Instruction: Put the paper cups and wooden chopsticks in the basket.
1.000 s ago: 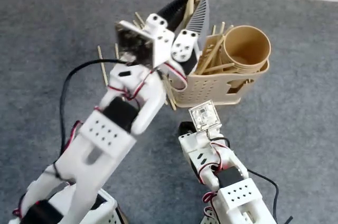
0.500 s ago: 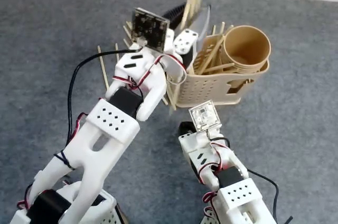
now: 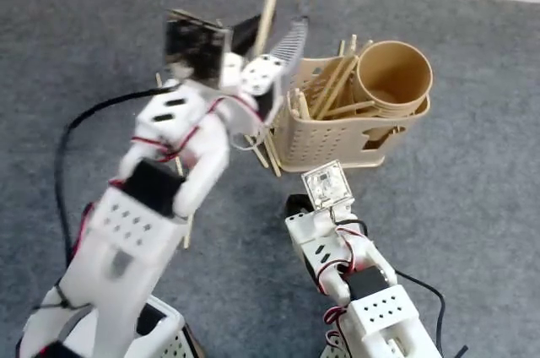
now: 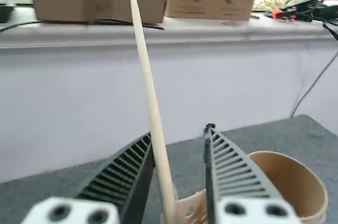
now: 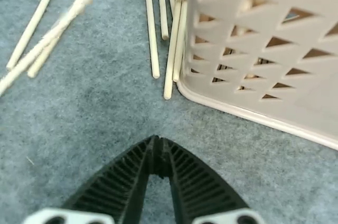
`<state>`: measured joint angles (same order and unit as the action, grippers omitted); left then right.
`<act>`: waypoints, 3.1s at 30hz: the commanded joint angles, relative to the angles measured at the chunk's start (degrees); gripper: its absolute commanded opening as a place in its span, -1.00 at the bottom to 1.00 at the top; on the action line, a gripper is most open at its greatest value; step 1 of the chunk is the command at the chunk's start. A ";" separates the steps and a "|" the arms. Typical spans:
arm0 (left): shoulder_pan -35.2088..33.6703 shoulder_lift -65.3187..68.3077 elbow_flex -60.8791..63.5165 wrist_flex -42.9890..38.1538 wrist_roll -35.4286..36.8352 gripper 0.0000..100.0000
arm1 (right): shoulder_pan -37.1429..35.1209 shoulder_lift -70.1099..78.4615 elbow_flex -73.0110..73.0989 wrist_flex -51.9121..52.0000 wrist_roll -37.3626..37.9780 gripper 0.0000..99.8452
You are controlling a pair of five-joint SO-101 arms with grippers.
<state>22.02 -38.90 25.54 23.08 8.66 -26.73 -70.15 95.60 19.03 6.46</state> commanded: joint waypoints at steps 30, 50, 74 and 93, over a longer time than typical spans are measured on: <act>-21.14 -3.30 17.19 30.59 -8.35 -0.50 | -0.13 -0.75 1.89 -1.10 0.79 -0.99; -26.42 28.26 -5.23 41.49 -11.08 -0.51 | -0.13 -0.75 1.98 -1.10 0.79 -0.99; -33.01 78.46 -51.30 51.52 -8.79 -0.68 | -0.13 -0.75 1.98 -1.10 0.79 -0.99; -32.31 96.13 -95.16 77.89 -8.70 -0.99 | -0.13 -0.75 1.98 -1.10 0.79 -0.99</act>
<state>-10.86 59.21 -64.40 99.47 -0.48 -26.73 -70.15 95.60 19.03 6.46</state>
